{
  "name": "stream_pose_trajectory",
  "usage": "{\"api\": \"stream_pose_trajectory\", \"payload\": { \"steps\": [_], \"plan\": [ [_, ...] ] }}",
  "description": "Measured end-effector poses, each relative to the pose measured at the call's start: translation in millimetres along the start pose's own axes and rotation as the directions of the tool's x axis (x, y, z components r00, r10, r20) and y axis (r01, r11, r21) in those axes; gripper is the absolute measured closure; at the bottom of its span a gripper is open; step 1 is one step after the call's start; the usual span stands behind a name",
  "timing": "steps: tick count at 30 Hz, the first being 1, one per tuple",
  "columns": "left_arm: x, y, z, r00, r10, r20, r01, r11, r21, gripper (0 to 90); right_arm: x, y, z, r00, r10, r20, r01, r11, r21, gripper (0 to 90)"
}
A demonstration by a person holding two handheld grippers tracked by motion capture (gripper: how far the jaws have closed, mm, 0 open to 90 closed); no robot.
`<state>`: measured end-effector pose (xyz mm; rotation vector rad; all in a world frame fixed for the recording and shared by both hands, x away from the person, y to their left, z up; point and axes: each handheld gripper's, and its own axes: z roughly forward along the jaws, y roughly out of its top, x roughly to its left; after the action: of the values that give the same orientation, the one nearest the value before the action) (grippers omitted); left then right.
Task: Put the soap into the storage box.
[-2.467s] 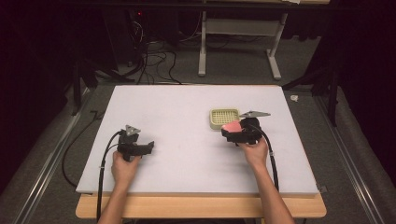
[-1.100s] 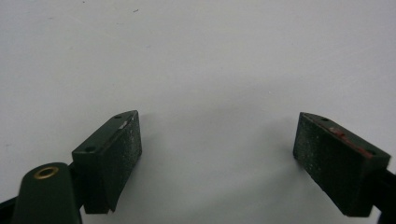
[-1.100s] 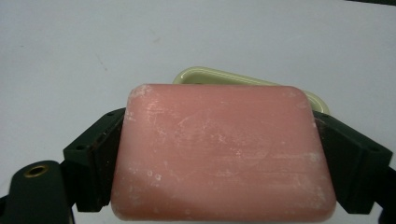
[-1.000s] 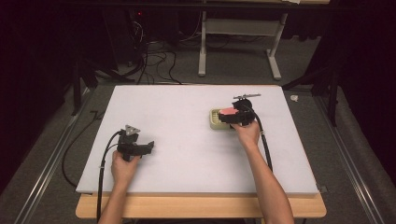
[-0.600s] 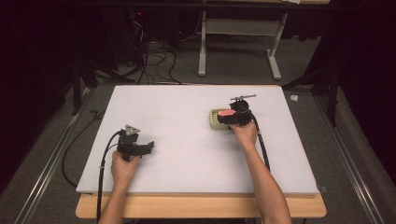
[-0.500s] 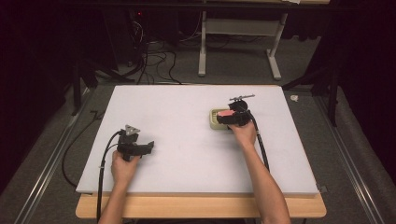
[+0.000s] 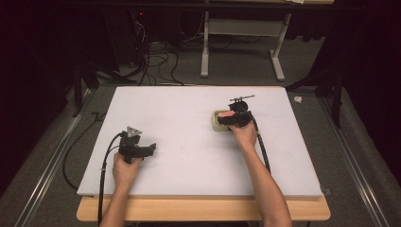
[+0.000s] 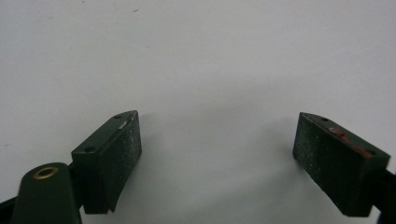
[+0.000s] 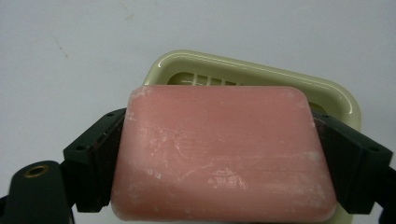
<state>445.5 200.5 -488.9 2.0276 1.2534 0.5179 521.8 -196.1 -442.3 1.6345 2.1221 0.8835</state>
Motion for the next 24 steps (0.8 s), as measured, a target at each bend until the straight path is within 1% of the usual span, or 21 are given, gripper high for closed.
{"api": "stream_pose_trajectory", "payload": {
  "steps": [3, 6, 11, 18, 24],
  "plan": [
    [0.0, 0.0, 0.1, 1.0, -0.001, 0.0, 0.001, 1.0, -0.002, 15.8, 0.2, -0.2, 2.6, 1.0, -0.003, -0.004, 0.003, 1.0, 0.007, 13.5],
    [0.1, 0.0, 0.1, 1.0, -0.001, 0.0, 0.001, 1.0, -0.001, 15.8, 0.8, -0.5, 4.7, 1.0, -0.005, 0.007, 0.005, 0.9998, 0.021, 13.4],
    [0.1, 0.0, 0.1, 1.0, -0.001, 0.0, 0.001, 1.0, -0.001, 15.8, 1.3, -0.5, 6.4, 1.0, -0.005, 0.008, 0.005, 0.9997, 0.024, 13.3],
    [0.0, -0.1, 0.2, 1.0, -0.003, 0.0, 0.003, 1.0, -0.003, 15.8, 0.9, 0.3, 5.7, 1.0, 0.002, 0.004, -0.002, 0.9998, 0.019, 13.2],
    [0.0, -0.1, 0.2, 1.0, -0.003, 0.0, 0.003, 1.0, -0.003, 15.8, -0.3, 1.4, 0.9, 0.9999, 0.01, -0.002, -0.01, 0.9999, -0.003, 13.0]
  ]
}}
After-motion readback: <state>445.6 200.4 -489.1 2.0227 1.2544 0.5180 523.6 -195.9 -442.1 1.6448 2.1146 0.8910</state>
